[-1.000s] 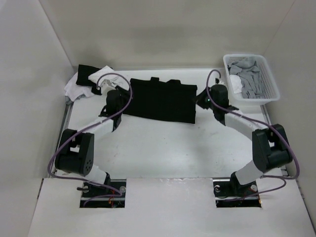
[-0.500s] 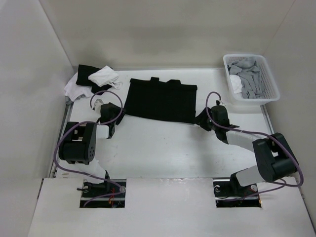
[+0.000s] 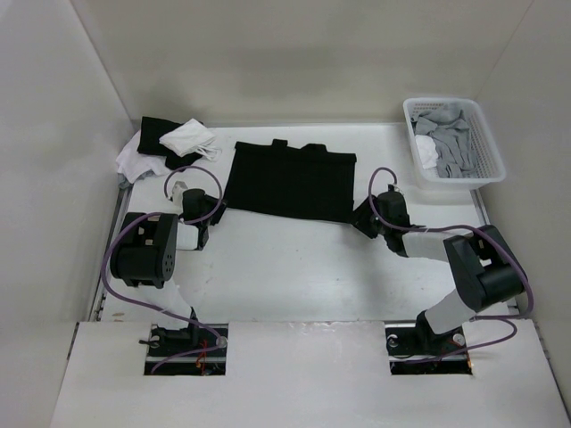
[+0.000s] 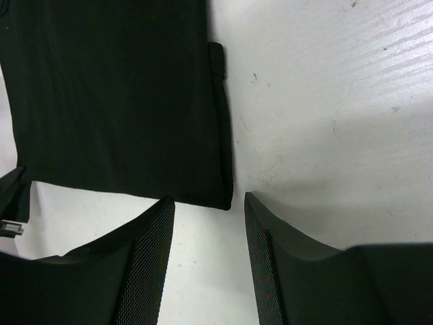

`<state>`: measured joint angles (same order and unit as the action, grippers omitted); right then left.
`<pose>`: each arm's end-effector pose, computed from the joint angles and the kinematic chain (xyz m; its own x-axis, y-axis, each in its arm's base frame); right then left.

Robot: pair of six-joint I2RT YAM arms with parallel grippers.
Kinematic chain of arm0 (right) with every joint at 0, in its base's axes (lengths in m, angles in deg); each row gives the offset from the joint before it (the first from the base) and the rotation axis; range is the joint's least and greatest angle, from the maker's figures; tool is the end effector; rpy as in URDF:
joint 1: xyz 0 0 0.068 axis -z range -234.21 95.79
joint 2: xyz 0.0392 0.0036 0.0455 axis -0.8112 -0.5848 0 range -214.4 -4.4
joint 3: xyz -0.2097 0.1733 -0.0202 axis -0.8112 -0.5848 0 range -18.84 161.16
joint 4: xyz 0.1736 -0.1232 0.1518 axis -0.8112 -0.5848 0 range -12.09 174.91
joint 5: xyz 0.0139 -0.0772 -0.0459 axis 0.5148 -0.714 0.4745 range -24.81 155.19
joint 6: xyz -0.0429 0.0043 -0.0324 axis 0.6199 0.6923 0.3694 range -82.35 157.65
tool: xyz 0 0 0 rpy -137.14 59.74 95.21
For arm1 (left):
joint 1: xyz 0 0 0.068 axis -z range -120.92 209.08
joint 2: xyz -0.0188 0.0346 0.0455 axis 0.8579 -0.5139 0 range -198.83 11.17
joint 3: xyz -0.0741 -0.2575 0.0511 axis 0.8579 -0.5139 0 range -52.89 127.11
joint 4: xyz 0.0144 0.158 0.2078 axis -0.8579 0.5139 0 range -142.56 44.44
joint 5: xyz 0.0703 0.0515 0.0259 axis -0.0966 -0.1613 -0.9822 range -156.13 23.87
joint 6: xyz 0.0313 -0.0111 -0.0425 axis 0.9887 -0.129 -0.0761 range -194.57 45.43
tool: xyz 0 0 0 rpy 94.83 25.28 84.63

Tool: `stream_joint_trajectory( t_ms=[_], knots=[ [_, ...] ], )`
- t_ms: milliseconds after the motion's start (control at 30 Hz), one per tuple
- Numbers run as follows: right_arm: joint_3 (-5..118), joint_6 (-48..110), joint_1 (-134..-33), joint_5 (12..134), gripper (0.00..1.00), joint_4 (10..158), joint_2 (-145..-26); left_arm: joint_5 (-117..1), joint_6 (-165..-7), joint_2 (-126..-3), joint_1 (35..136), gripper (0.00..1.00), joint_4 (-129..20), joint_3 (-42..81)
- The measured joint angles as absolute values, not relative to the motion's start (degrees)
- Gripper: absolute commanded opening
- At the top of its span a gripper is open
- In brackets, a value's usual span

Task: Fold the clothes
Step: Fold the tank top

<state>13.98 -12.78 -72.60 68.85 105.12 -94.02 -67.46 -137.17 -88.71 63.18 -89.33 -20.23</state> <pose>0.2750 0.0939 0.1400 -0.6406 0.5977 -0.4821 0.2046 0.7380 0.6431 0.3092 -0.0212 0.1154 -0.2784 -0.8699 -0.4072 -0.4250 0.4917 -0.7600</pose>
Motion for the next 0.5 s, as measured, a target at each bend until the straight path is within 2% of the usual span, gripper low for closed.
stream_joint_trajectory(
  t_ms=[233, 300, 367, 500],
  knots=[
    [13.2, -14.5, -72.6, 68.7, 0.5, 106.0, -94.0, -67.6, -137.6, -88.5, 62.8, 0.14, -89.2, -20.5],
    [13.1, -14.9, -72.6, 68.6, 0.5, 106.2, -94.0, -67.8, -137.7, -88.1, 62.8, 0.11, -89.2, -21.1],
    [13.1, -15.1, -72.6, 68.6, 0.44, 106.2, -94.0, -68.0, -137.8, -87.9, 62.8, 0.09, -89.1, -21.4],
    [13.1, -15.8, -72.6, 68.3, 0.24, 106.3, -95.1, -68.1, -137.9, -87.9, 62.6, 0.07, -89.0, -21.4]
  ],
)
